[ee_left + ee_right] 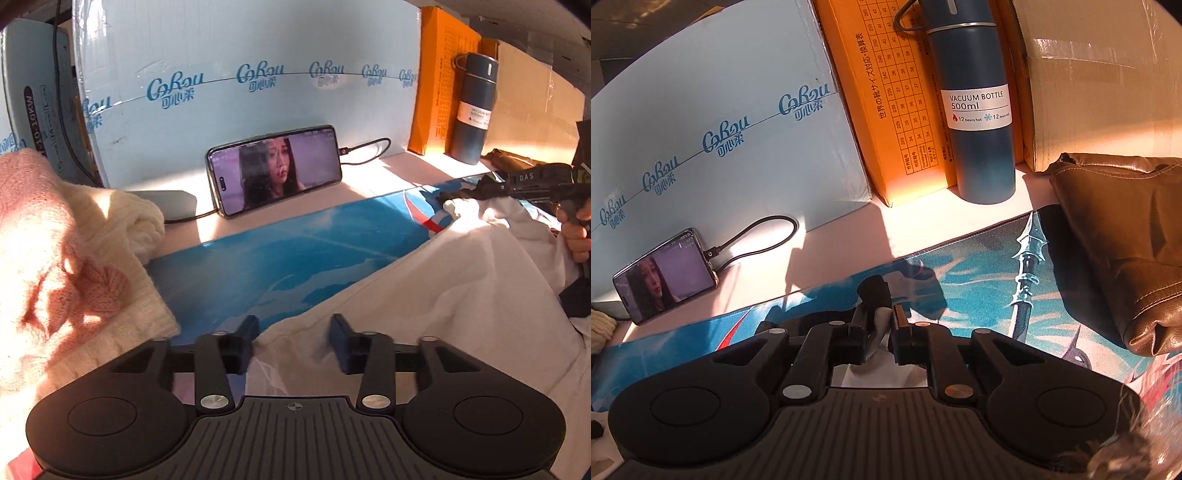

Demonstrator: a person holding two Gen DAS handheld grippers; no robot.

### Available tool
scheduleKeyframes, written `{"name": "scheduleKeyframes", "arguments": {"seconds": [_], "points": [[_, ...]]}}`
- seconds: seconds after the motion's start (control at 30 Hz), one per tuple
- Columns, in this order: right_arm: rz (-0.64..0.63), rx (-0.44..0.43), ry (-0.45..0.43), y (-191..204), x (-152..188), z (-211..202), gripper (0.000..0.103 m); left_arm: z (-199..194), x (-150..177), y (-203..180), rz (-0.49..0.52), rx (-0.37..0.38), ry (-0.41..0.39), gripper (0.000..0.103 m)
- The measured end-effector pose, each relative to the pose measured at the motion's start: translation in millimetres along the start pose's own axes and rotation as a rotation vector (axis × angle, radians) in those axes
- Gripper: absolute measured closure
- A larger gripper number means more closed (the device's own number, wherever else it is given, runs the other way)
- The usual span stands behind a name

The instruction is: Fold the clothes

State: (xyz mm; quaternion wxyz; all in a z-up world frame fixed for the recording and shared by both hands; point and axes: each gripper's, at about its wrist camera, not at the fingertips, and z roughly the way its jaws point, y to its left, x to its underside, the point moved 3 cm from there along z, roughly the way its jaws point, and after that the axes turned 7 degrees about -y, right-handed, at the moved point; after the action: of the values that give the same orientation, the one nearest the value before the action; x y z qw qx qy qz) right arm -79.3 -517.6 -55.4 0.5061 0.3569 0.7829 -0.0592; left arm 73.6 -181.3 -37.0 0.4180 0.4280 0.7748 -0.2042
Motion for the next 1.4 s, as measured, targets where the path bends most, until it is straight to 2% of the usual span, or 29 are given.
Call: {"name": "scheduleKeyframes", "arguments": {"seconds": [0.07, 0.2, 0.33, 0.53, 0.63, 0.67, 0.7, 0.73, 0.8, 0.87, 0.9, 0.93, 0.97, 1.0, 1.03, 1.07, 1.1, 1.13, 1.2, 1.27, 1.33, 1.4], "points": [[-0.012, 0.001, 0.014, 1.3, 0.1, 1.1, 0.091, -4.2, -0.6, -9.3, 0.064, -0.018, -0.027, 0.097], [-0.027, -0.028, -0.008, 5.1, -7.8, -3.1, 0.091, -14.0, -26.3, -16.8, 0.171, -0.099, -0.154, 0.098], [-0.093, -0.011, -0.099, 17.8, -28.2, -12.9, 0.092, 1.9, -60.3, -6.6, 0.155, -0.142, -0.231, 0.098], [-0.152, 0.041, -0.125, 29.1, -51.8, 17.0, 0.093, 64.9, -69.5, 10.1, 0.041, -0.201, -0.16, 0.098], [-0.066, -0.003, -0.124, 22.8, -61.3, 34.6, 0.093, 82.1, -63.5, 15.6, 0.02, -0.221, -0.121, 0.097], [-0.054, -0.03, -0.147, 21.4, -62.4, 37.3, 0.093, 85.6, -61.6, 17.2, 0.016, -0.231, -0.114, 0.097], [-0.048, -0.051, -0.169, 20.4, -63.3, 40.4, 0.093, 88.5, -59.8, 18.7, 0.013, -0.242, -0.109, 0.097], [-0.097, -0.026, -0.164, 22.6, -61.8, 48.0, 0.093, 91.3, -57.9, 20.2, 0.011, -0.253, -0.104, 0.095], [-0.17, 0.06, -0.063, 27.2, -53.5, 68.5, 0.092, 99.5, -56.7, 23.2, 0.009, -0.273, -0.069, 0.091], [-0.161, 0.096, 0.03, 25.1, -45.9, 83.9, 0.092, 105.3, -57.3, 25.2, 0.016, -0.295, -0.043, 0.09], [-0.173, 0.103, 0.022, 25.7, -44.9, 84.4, 0.092, 104.9, -58.3, 25.4, 0.026, -0.313, -0.046, 0.085], [-0.183, 0.109, 0.014, 26.2, -44.1, 84.8, 0.09, 104.3, -59.0, 25.6, 0.038, -0.334, -0.05, 0.068], [-0.183, 0.105, 0.009, 26.6, -44.9, 84.0, 0.087, 101.6, -59.8, 25.5, 0.05, -0.353, -0.06, 0.056], [-0.181, 0.102, 0.004, 26.7, -45.9, 82.9, 0.081, 98.0, -60.6, 25.1, 0.061, -0.371, -0.073, 0.035], [-0.165, 0.105, -0.009, 24.8, -48.6, 79.2, 0.063, 92.1, -62.3, 25.2, 0.071, -0.383, -0.092, 0.023], [-0.15, 0.102, -0.035, 22.1, -52.3, 72.9, 0.038, 85.2, -64.2, 25.4, 0.079, -0.39, -0.113, 0.021], [-0.136, 0.098, -0.062, 19.3, -56.1, 66.4, 0.03, 76.7, -65.0, 24.2, 0.08, -0.39, -0.135, 0.02], [-0.122, 0.09, -0.088, 15.9, -60.7, 57.3, 0.026, 67.5, -65.3, 22.5, 0.078, -0.385, -0.158, 0.019], [-0.088, 0.071, -0.119, 6.6, -68.1, 31.8, 0.026, 49.0, -65.8, 19.1, 0.074, -0.375, -0.204, 0.016], [-0.048, 0.044, -0.14, -3.8, -73.0, 1.5, 0.025, 31.5, -63.2, 11.4, 0.05, -0.32, -0.241, 0.015], [-0.005, 0.0, -0.156, -15.2, -71.9, -35.5, 0.023, 14.5, -60.5, -4.1, 0.0, -0.198, -0.278, 0.015], [0.012, -0.047, -0.165, -24.7, -62.4, -76.9, 0.022, 2.0, -58.8, -23.1, -0.054, -0.04, -0.307, 0.015]]}}
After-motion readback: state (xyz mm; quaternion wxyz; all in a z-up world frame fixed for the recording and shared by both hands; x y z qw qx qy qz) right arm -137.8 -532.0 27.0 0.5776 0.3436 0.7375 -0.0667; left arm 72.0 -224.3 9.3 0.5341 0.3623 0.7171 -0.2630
